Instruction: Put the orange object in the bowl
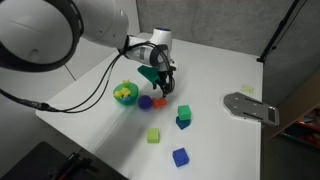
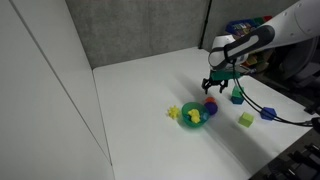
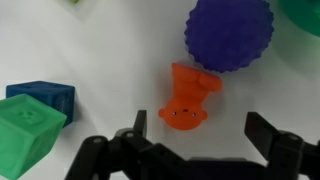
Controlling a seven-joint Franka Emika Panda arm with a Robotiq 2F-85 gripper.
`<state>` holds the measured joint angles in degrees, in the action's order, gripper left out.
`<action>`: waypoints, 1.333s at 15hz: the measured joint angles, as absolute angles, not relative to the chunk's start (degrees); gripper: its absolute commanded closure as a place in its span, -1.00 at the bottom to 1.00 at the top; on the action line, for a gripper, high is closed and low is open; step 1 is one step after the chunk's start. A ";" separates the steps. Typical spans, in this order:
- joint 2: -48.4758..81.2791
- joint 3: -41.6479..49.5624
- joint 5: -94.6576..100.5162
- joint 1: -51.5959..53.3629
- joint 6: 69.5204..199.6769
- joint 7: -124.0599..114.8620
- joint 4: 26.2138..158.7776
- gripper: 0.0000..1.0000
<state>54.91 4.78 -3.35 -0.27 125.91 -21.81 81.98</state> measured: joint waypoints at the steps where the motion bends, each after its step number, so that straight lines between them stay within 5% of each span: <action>1: 56.02 4.80 -3.49 -0.23 125.91 -22.85 81.11 -1.00; 12: 63.65 5.12 -5.68 1.07 127.16 -32.09 75.81 -1.00; 13: 64.02 5.16 -5.68 1.14 127.22 -32.53 75.76 -0.50; 14: 64.36 5.22 -5.68 1.19 127.24 -32.86 75.71 -0.47; 20: 64.79 5.38 -5.69 1.35 127.27 -33.63 75.18 0.48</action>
<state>64.79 5.38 -5.69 1.35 127.27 -33.63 75.18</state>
